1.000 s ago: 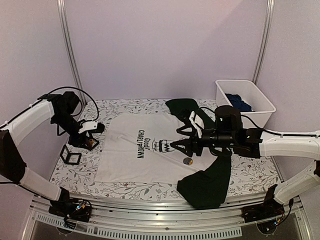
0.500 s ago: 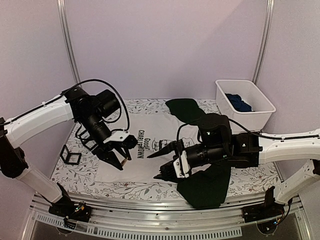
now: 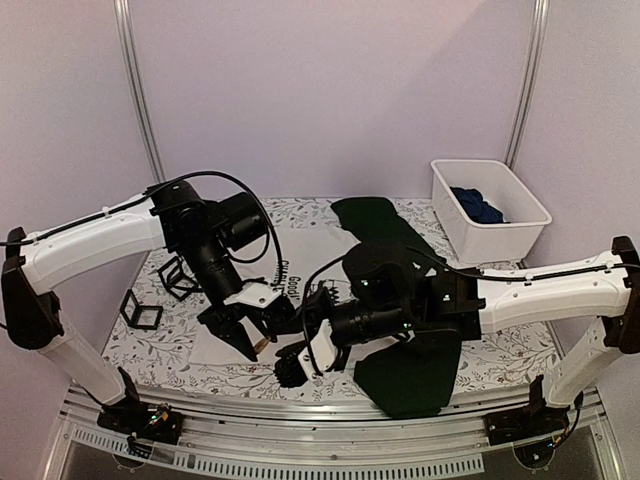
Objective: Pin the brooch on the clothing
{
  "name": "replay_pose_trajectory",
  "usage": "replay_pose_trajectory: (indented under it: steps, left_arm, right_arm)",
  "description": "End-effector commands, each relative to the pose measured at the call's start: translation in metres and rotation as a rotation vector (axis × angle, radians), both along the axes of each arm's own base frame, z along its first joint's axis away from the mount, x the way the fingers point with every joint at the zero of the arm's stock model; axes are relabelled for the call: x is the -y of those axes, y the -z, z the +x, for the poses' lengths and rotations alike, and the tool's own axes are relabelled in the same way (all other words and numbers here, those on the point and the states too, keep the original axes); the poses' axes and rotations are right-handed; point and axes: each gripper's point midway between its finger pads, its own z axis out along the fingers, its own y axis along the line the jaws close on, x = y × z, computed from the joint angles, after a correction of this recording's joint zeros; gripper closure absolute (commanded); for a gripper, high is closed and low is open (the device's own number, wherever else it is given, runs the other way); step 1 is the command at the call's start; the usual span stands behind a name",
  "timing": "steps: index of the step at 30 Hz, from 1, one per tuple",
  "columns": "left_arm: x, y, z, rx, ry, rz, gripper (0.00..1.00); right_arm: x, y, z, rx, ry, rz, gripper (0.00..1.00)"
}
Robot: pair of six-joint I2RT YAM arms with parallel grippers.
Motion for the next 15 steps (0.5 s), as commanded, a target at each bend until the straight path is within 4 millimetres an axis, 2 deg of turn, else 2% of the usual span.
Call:
replay_pose_trajectory:
  steps: [1, 5, 9, 15]
  left_arm:
    - [-0.012, 0.004, -0.016, -0.060, 0.015, 0.101, 0.64]
    - [-0.011, 0.007, -0.016, -0.052, 0.024, 0.112, 0.65]
    - [-0.010, 0.005, -0.017, -0.047, 0.029, 0.104, 0.65]
    - [-0.007, 0.003, -0.016, -0.049, 0.029, 0.088, 0.65]
  right_arm:
    - [-0.010, 0.013, 0.006, 0.021, 0.015, -0.048, 0.69]
    - [-0.018, 0.010, 0.008, 0.006, 0.027, -0.035, 0.76]
    - [-0.021, 0.016, 0.012, 0.007, 0.043, -0.056, 0.88]
    - [-0.025, 0.021, 0.018, 0.025, 0.067, -0.062, 0.87]
